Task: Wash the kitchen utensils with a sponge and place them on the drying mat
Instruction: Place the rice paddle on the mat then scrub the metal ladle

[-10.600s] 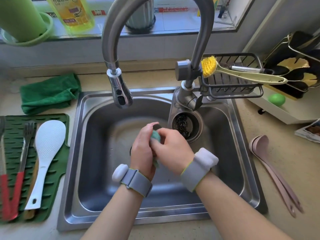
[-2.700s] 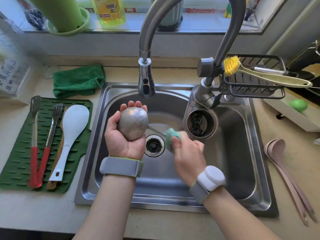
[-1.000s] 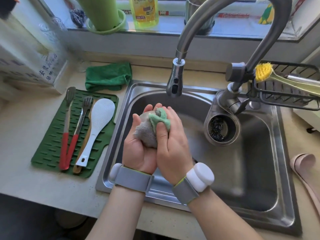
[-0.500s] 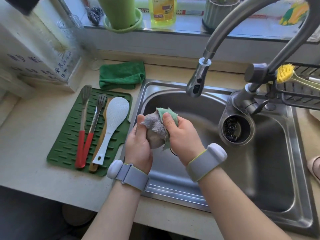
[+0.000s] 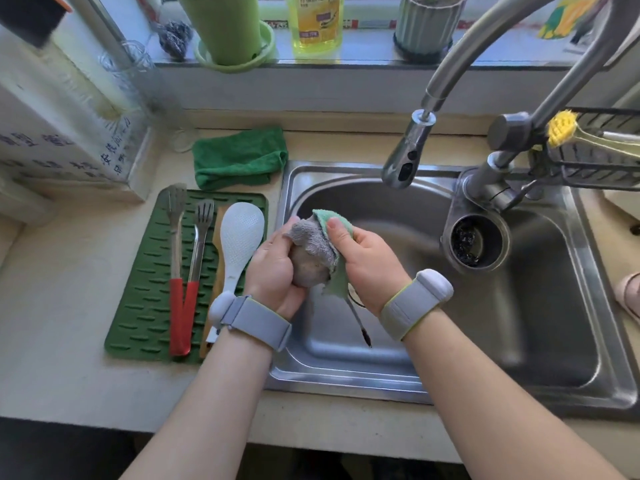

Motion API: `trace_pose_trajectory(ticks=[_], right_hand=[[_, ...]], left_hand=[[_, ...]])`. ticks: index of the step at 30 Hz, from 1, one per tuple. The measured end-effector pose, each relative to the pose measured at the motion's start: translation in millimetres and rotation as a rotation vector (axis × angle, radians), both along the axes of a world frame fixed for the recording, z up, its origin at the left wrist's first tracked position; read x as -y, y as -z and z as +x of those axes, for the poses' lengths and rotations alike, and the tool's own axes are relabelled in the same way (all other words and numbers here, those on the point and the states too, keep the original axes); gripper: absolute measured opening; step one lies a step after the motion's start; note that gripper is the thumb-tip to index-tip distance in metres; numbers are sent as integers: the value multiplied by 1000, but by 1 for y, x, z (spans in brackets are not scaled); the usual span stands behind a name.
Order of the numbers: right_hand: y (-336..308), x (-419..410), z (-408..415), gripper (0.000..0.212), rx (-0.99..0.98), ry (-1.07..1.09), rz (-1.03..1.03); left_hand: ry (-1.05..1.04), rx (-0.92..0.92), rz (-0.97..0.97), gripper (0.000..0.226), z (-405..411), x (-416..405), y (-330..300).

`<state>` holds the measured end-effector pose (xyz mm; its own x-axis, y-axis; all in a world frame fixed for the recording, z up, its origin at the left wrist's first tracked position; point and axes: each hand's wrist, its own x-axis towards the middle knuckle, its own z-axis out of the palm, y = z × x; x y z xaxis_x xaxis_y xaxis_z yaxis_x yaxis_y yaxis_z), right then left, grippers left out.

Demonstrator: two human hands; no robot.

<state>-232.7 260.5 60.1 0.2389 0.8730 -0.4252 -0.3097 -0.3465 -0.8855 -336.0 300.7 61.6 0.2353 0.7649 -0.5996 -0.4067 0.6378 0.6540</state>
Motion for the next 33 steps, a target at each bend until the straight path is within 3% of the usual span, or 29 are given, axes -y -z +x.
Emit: trace_pose_trajectory(ticks=[5,9,11,16,20,22,25,29,33], right_hand=[[5,20,6,35,182,-49,63],[25,41,13,16,572,-142,47],[37,52,20,22,679,-165,-11],[45,54,15,18,720,-147,-41],[39,44,7,10,745,-6,-48],[39,41,2,11,756,13,-55],[42,38,-12,10,759,-3,-38],[47,35,-27,12,754,-50,-47],[50,23,-38,12,787,-232,-92]], left_hand=[[62,36,-81,37,-3,-8,1],[-36,107,-141,25,-16,-34,-3],[-89,116,-109,24,-26,-48,-3],[-153,124,-144,40,-28,-60,5],[-73,221,-203,73,-28,-42,8],[66,129,-139,53,-24,-21,14],[139,-179,29,14,-15,-1,27],[128,-331,121,9,-28,-10,34],[216,-575,304,14,-50,-29,35]])
